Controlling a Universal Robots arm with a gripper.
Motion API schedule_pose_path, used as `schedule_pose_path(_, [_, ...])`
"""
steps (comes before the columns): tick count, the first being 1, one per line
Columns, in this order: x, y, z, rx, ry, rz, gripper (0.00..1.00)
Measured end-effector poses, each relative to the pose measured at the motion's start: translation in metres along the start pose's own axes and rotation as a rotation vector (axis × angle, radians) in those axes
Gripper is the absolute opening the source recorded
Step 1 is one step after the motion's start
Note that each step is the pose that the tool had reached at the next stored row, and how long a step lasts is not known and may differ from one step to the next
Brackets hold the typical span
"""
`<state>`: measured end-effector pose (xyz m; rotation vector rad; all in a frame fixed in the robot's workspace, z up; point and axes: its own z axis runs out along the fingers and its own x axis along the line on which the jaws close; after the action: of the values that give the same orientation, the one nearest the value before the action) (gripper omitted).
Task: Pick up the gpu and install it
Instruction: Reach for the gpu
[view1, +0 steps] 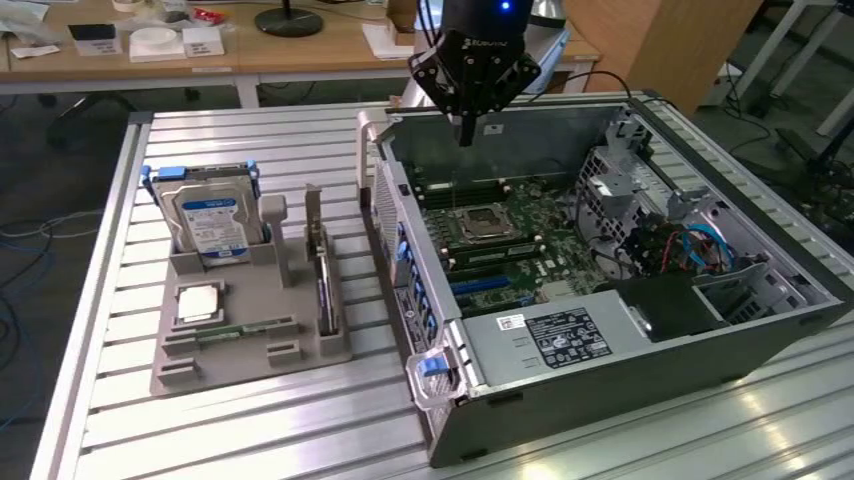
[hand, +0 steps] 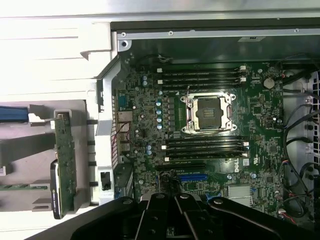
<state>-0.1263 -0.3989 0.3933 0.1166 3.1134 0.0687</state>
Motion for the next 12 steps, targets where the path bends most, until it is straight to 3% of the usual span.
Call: schedule_pose_path(12, [0.036,-0.0027,-0.0002,-0.0003,-0.0031,0.000,0.11])
